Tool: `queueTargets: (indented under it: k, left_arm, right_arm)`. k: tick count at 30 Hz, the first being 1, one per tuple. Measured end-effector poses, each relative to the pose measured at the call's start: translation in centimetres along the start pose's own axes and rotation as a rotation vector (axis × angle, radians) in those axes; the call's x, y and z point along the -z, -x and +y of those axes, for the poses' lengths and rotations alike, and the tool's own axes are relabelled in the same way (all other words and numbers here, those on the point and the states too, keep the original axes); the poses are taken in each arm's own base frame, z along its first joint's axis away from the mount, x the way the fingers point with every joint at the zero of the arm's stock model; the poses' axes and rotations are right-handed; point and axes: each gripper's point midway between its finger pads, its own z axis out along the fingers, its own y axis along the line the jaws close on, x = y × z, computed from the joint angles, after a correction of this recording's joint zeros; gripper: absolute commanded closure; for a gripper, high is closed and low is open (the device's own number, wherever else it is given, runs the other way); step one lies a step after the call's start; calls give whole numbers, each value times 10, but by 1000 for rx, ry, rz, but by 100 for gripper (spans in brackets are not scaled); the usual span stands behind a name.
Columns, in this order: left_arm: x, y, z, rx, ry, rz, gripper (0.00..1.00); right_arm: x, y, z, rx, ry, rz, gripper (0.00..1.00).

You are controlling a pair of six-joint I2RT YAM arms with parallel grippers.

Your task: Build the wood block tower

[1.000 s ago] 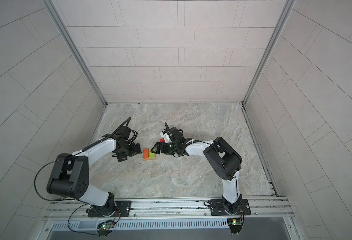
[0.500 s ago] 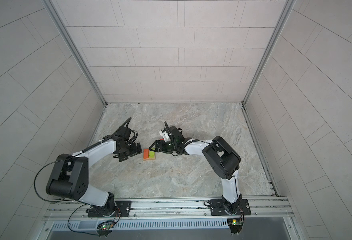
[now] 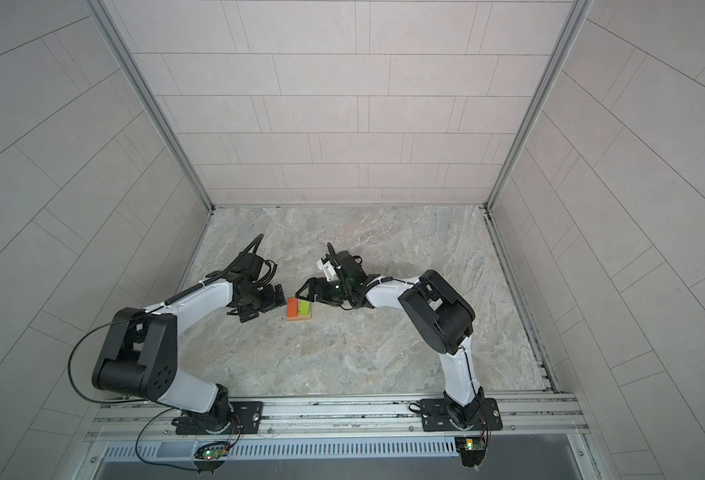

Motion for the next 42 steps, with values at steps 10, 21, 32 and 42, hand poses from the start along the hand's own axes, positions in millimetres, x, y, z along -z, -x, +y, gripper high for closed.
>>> queueTargets:
  k: [10,21,32,42]
  left_arm:
    - [-1,-2,0,1,-3,6,3]
    - [-2,-2,-1,0,-8,6,3]
    - [-3,-2,0,0,-6,10,3]
    - [-5,-3,-1,-3,-4,15,3]
  right_arm:
    - [-4,5,2,-12,21,-11,10]
    - [-8,7,3,-22,41,-16,10]
    - [-12,6,0,-28,42,-12,10]
    - [-12,8,3,-24,49,-13,10]
